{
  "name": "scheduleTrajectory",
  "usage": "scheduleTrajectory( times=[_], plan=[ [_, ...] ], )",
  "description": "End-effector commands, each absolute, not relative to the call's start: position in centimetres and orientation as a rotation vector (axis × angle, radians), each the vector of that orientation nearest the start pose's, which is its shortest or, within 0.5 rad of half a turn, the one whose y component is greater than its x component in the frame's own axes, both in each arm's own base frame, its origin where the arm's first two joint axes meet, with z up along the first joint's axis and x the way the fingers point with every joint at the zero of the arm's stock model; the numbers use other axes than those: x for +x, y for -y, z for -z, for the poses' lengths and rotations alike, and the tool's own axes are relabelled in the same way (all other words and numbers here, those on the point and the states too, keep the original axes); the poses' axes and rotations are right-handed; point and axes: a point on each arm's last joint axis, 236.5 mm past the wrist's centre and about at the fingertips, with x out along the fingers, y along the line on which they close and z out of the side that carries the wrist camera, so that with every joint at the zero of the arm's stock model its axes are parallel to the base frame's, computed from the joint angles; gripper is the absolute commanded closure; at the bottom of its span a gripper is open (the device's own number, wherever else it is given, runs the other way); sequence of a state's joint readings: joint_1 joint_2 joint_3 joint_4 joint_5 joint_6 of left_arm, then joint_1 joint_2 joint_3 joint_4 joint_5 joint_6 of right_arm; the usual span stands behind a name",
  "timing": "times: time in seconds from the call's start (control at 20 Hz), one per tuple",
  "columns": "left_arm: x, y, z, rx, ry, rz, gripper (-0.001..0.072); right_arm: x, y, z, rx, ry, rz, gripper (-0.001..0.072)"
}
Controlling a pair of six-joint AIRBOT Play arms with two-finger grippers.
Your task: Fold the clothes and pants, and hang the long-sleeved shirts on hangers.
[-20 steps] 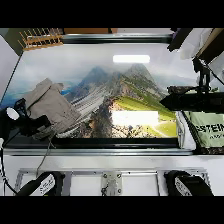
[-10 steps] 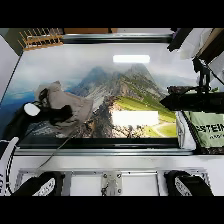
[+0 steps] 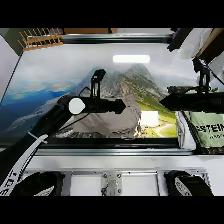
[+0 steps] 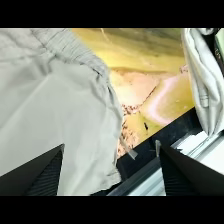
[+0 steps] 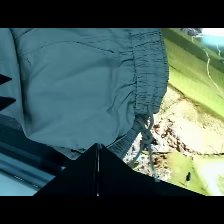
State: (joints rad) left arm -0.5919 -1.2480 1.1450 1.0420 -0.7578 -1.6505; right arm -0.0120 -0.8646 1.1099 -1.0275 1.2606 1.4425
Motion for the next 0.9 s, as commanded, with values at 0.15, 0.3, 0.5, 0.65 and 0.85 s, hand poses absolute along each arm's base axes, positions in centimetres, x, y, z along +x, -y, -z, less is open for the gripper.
scheduleTrajectory(
  times=[0.15, 0.3, 0.5, 0.65, 0.85],
  plan=[
    [40.0, 17.6, -6.5, -0.439, -1.054, 0.369, 0.0083, 31.5, -11.3, -15.7, 0.304, -0.957, -0.439, 0.0680],
    [40.1, 8.4, -1.4, -0.568, -1.128, 0.143, 0.0083, 31.5, -11.3, -15.7, 0.304, -0.958, -0.439, 0.0680],
    [37.9, 5.1, 5.8, -0.584, -1.301, 0.082, 0.0083, 31.5, -11.3, -15.7, 0.304, -0.958, -0.439, 0.0680],
    [36.7, 6.3, 9.1, -0.606, -1.415, 0.134, 0.0082, 31.5, -11.3, -15.7, 0.304, -0.957, -0.439, 0.0679],
    [36.5, 8.3, 10.3, -0.665, -1.452, 0.200, 0.0082, 31.5, -11.3, -15.7, 0.304, -0.958, -0.439, 0.0680]
  ],
)
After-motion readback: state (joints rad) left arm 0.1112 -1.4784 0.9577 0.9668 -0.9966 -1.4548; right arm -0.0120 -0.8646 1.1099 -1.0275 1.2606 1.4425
